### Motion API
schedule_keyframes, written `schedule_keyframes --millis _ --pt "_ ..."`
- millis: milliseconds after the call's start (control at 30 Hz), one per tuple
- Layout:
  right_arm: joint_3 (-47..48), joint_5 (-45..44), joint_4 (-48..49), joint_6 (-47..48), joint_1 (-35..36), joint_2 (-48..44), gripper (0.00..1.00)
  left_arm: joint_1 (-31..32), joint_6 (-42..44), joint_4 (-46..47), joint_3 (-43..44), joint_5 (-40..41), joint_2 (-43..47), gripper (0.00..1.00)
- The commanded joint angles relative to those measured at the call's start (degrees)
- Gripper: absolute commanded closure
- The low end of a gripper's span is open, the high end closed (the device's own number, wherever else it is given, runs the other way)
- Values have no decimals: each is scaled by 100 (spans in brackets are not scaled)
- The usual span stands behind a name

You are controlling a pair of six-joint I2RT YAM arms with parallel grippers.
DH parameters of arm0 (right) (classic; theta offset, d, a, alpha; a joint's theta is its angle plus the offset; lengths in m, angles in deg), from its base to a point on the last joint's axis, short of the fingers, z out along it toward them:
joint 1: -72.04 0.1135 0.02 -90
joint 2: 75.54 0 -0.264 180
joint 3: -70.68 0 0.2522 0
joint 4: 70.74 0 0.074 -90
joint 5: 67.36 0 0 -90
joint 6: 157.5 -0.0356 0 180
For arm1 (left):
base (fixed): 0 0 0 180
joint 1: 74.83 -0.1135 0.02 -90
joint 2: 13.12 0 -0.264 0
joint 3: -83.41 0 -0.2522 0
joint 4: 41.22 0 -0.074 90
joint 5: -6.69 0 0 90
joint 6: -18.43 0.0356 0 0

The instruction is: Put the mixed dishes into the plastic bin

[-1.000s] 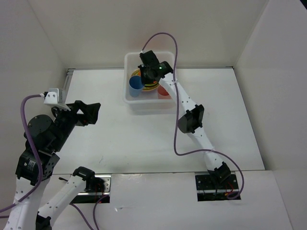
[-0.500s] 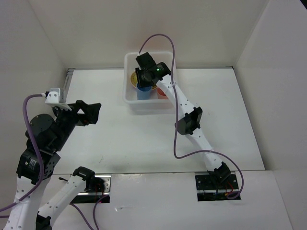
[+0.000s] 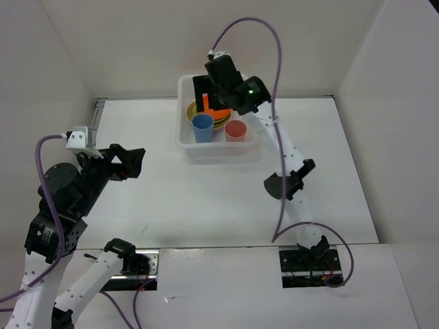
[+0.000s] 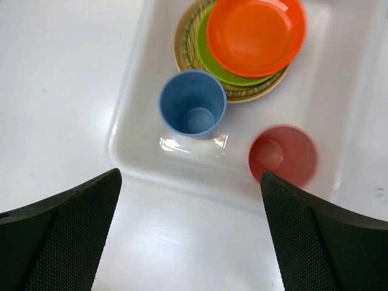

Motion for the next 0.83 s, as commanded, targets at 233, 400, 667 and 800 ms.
schedule_keyframes --millis 233,400,667,800 --pt "-4650 -1363 29 -851 514 -4230 0 15 172 669 -300 -192 12 5" --pt "-8256 -1663 1670 -904 514 -6199 0 15 172 731 -406 -307 -243 3" --pt "-9958 -462 2753 -1572 452 -6745 0 15 49 888 -467 -588 -296 1" --pt "-10329 383 3764 -1344 347 -7052 0 15 -65 889 -520 -641 -296 1"
